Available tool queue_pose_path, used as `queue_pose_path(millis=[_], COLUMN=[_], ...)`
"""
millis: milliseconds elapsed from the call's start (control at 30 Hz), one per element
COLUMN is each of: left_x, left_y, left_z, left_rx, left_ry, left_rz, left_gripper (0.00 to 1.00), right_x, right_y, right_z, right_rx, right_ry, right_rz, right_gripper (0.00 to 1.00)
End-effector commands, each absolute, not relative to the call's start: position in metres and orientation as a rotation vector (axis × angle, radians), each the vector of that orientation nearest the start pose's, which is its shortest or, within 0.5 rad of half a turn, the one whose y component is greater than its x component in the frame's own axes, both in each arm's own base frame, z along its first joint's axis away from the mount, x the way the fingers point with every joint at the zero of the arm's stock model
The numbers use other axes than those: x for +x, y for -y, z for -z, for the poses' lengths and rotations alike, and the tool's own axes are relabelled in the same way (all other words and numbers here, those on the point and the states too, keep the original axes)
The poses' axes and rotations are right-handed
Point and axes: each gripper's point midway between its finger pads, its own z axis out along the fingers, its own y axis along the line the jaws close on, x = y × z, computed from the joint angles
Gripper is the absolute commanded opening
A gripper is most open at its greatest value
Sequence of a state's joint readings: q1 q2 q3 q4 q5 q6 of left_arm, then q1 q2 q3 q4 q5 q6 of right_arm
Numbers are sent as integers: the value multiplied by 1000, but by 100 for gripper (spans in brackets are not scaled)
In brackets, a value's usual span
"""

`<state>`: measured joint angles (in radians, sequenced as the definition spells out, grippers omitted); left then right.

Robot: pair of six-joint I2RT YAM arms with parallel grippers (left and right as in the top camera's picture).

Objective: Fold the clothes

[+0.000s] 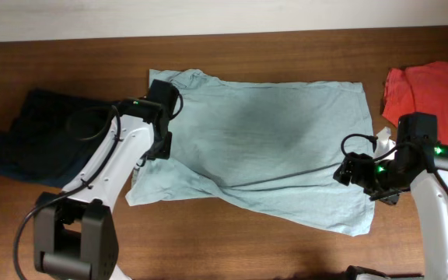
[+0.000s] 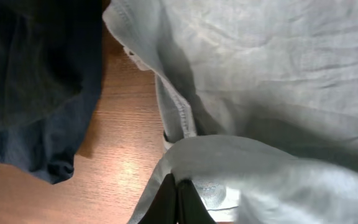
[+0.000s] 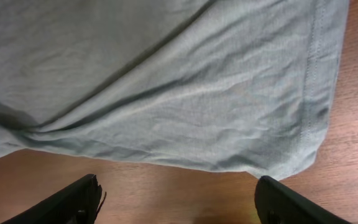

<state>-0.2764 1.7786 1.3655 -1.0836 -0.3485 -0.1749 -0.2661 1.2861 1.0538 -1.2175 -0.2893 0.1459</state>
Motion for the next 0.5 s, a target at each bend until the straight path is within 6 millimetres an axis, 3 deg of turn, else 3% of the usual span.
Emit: queue_pose_path(millis=[0, 133, 300, 367, 467], left_x=[347, 346, 345, 346, 345], left_y=[31, 31, 31, 31, 31], left_z=[-97, -97, -97, -97, -97], left_rx=[128, 132, 132, 132, 132], left_ry=[-2941, -2947, -2947, -2947, -2947], left_rz=[-503, -505, -506, -505, -504], left_gripper=[2, 2, 4, 21, 38], right_x=[220, 185, 175, 174, 174], right_y=[18, 8, 6, 5, 5], right_z=[-116, -79, -62, -55, -45], right_rx=[659, 874, 1103, 1244, 1354], right_ry=[-2966, -3082, -3055, -3009, -2952], right_rz=[-364, -391, -380, -374, -368], right_gripper=[84, 77, 74, 74, 74])
